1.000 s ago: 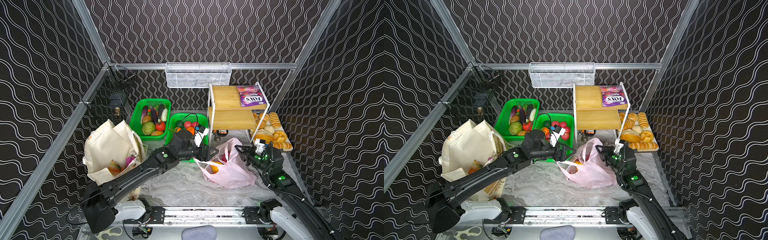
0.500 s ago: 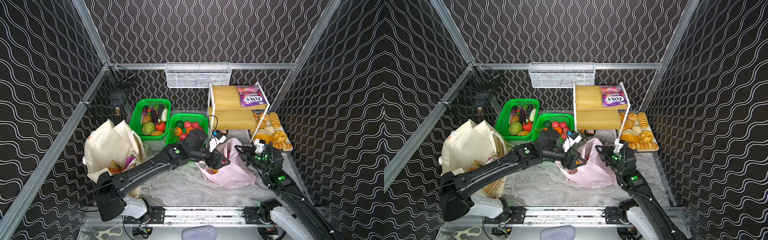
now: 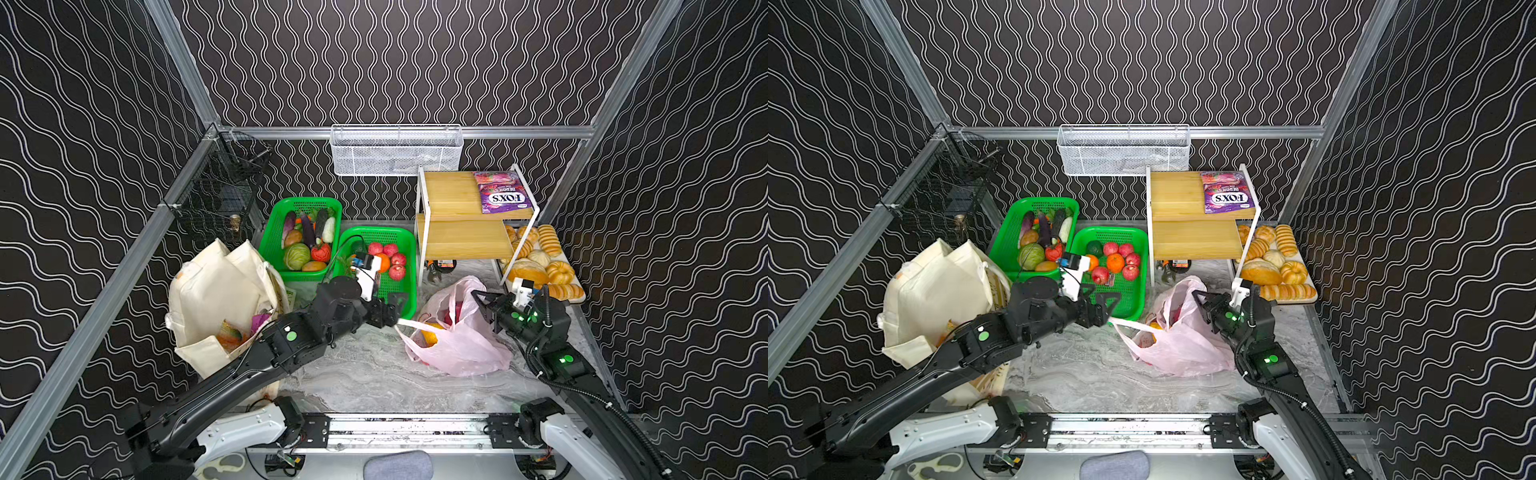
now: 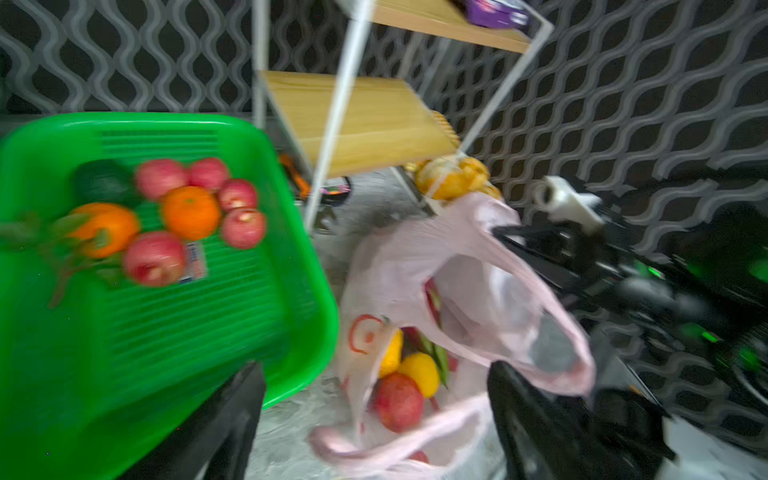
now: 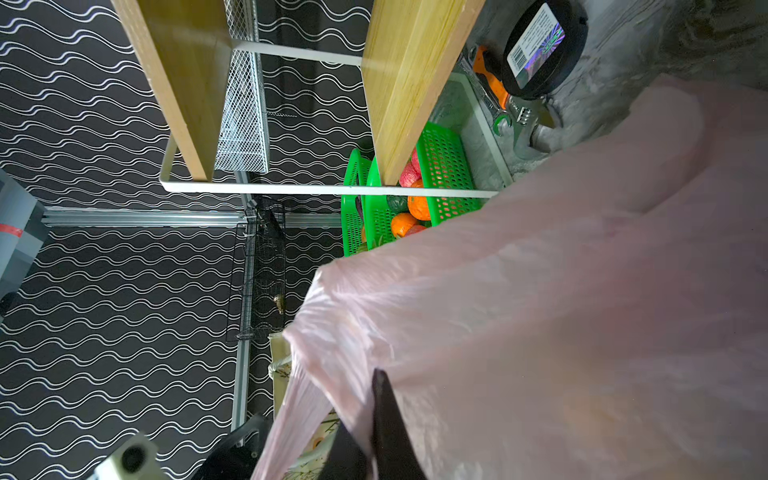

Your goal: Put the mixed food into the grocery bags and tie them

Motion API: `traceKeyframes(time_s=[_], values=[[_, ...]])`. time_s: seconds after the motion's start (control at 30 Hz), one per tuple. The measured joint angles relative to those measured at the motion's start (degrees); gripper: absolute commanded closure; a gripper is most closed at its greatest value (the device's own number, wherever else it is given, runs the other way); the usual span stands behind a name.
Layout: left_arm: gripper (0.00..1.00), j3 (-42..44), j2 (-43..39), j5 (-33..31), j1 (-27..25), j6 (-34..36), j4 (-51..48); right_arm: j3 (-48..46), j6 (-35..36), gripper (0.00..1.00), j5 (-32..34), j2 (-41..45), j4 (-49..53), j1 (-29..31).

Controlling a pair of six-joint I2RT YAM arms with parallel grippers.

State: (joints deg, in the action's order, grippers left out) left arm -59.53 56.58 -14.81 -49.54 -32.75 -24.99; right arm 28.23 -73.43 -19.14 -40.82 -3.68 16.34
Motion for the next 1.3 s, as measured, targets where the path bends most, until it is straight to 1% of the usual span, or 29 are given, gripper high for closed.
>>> traceKeyframes(time_s=[0.07, 0.17, 0.2, 0.33, 0.47, 0.57, 0.7, 0.97, 1.17, 1.3], values=[[0.23, 0.70, 0.87, -2.23, 3.02, -2.89, -4.04, 0.00, 0.00, 0.92, 0.00, -0.09, 0.09, 0.00], [0.25, 2.75, 3.41, -2.49, 6.36, -6.32, -9.46, 0.00, 0.00, 0.92, -0.02, -0.04, 0.17, 0.00], [0.28, 3.72, 4.50, -2.01, 6.88, -7.43, -10.99, 0.00, 0.00, 0.92, -0.02, 0.00, 0.28, 0.00], [0.39, 7.93, 7.65, 2.27, 7.72, -9.99, -13.66, 0.00, 0.00, 0.92, -0.02, 0.35, 0.66, 0.00], [0.39, 11.69, 11.50, 7.30, 7.91, -10.58, -12.83, 0.00, 0.00, 0.92, 0.00, 0.50, 0.90, 0.00], [0.39, 11.85, 15.93, 9.68, 8.09, -10.45, -10.91, 0.09, 0.00, 0.92, 0.00, 0.48, 1.20, 0.00], [0.36, 8.33, 22.34, 10.64, 9.35, -7.80, -7.61, 0.17, 0.00, 0.92, 0.00, 0.44, 1.22, 0.00], [0.31, -3.82, 38.14, 12.46, 15.69, -0.87, -1.27, 0.72, 0.59, 0.92, -0.04, 1.03, 2.23, 0.00], [0.27, -11.43, 45.20, 14.73, 19.08, 2.36, -0.22, 0.50, 0.57, 0.92, 0.07, 2.34, 2.51, 0.00], [0.25, -14.40, 45.44, 15.28, 19.87, 3.91, -0.92, 0.31, 0.59, 0.92, 0.28, 2.19, 2.82, 0.00]])
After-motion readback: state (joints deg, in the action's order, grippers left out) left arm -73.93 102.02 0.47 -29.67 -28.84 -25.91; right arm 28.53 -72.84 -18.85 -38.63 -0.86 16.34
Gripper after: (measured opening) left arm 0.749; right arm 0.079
